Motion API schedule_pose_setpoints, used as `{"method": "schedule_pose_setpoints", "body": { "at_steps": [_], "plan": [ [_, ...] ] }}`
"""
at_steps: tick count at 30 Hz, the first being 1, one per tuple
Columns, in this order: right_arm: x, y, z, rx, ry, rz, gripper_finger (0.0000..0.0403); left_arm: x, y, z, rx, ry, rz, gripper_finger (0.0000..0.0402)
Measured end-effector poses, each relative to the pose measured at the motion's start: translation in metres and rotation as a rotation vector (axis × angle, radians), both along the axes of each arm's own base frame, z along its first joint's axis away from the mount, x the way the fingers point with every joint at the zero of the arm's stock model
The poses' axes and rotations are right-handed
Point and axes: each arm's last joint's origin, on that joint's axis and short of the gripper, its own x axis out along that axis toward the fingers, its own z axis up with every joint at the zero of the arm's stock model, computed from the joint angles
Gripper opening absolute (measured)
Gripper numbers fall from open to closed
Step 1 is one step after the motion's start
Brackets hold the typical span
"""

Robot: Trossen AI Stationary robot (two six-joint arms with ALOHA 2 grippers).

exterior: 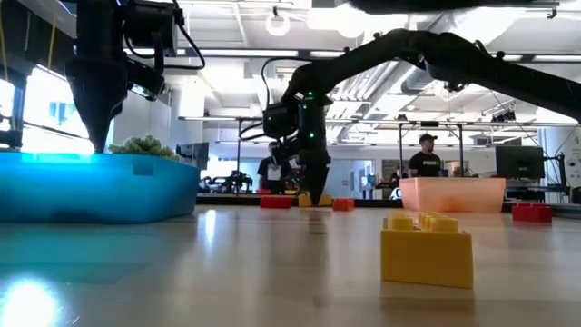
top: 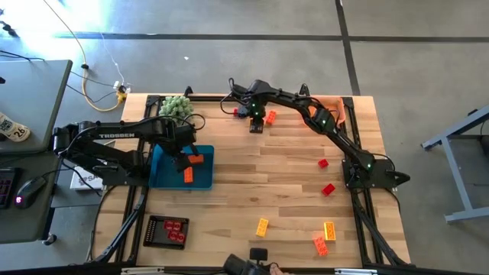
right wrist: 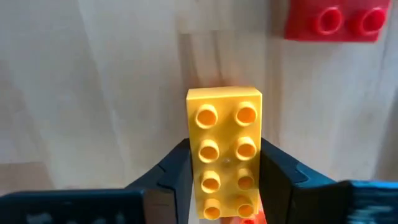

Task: Sort & place blocks by color
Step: Put the yellow game piece into the orange bin

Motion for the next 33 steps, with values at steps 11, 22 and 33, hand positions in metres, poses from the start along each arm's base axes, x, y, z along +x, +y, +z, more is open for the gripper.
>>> {"method": "schedule_pose_setpoints", "body": {
  "at_steps": [11,22,33],
  "plan": [
    [0.005,0.043,0.003,0.089,0.113,0.015,0.0115,0.000,0.000,0.000,0.003,0.001,0.000,0.0223],
    [0.012,0.081,0.020,0.092,0.130,-0.016,0.0115,0.000,0.000,0.000,0.004,-0.001,0.000,0.0223],
    [0.000,0.104,0.093,-0.046,-0.003,-0.103,0.0115,0.000,0.000,0.000,0.004,-0.003,0.000,0.0223]
  ]
}}
